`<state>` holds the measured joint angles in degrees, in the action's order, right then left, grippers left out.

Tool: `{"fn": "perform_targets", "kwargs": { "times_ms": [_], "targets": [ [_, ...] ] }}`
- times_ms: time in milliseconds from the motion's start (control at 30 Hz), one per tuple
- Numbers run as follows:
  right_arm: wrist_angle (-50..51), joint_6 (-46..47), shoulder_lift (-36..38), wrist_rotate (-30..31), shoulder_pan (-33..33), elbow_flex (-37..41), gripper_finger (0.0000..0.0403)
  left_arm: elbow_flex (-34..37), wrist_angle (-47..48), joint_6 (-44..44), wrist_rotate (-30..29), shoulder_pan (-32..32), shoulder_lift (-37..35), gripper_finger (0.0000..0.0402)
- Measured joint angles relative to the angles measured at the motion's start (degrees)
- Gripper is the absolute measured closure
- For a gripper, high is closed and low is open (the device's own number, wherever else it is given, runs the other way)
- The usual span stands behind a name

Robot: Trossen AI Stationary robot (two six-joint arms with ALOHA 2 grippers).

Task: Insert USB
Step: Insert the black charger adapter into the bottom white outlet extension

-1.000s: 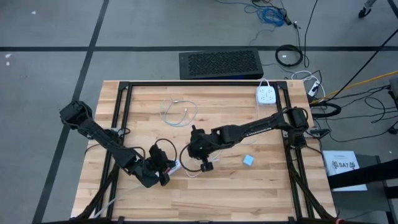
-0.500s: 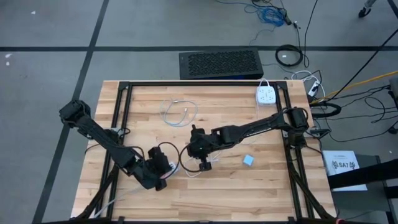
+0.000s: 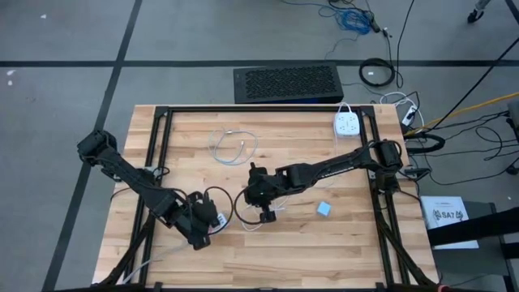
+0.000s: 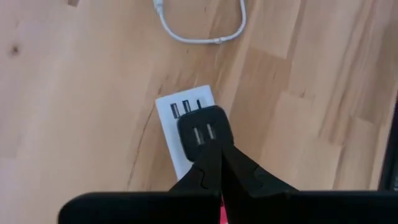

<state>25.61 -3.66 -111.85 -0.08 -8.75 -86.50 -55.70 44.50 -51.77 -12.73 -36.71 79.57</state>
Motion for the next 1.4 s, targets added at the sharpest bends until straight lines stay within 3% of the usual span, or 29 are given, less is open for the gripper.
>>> {"fn": "perform_targets", "kwargs": {
  "times_ms": [667,1400],
  "targets": [
    [0.6,-0.2,0.0,0.0,0.0,0.0,0.0403,0.0,-1.0,1.5,4.6,3.0,2.9,0.0402],
    [2.7,-0.1,0.0,-0.2,0.0,-0.1,0.0403,-0.2,-3.9,1.1,2.1,1.7,8.9,0.0402]
  ]
}}
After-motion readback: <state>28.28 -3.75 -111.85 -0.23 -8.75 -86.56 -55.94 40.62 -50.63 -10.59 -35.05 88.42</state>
